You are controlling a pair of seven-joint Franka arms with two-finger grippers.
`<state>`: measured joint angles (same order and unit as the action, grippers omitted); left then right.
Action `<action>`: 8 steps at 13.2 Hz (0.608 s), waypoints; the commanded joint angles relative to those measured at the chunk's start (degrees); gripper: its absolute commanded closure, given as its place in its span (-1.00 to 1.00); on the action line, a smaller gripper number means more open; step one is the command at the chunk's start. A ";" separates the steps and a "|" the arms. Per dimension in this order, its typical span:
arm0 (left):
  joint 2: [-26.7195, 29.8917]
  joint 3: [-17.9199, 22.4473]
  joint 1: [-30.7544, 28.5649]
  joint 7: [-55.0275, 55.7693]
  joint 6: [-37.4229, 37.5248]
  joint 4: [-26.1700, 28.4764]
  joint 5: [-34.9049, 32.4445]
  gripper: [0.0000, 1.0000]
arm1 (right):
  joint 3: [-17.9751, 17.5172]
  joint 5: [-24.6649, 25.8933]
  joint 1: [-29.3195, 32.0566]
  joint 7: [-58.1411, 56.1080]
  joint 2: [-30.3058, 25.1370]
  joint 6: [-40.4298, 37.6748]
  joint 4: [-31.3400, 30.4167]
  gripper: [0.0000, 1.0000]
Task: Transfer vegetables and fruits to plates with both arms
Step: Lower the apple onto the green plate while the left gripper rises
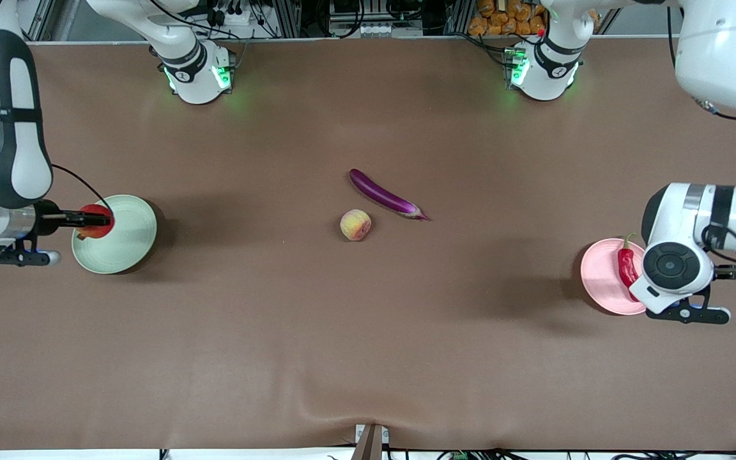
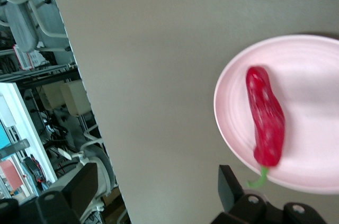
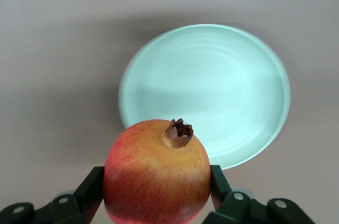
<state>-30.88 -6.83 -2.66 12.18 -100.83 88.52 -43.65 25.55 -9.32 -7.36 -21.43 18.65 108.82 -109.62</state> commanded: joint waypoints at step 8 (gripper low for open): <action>16.19 -5.04 0.20 -2.52 16.62 0.87 23.39 -1.00 | 1.17 -0.17 3.84 -13.46 3.15 17.82 -10.17 1.00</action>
<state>-18.07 -11.83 -2.38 10.05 -86.03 88.30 -26.31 27.08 -9.33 -5.15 -30.91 21.56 123.74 -118.18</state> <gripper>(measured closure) 0.000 0.154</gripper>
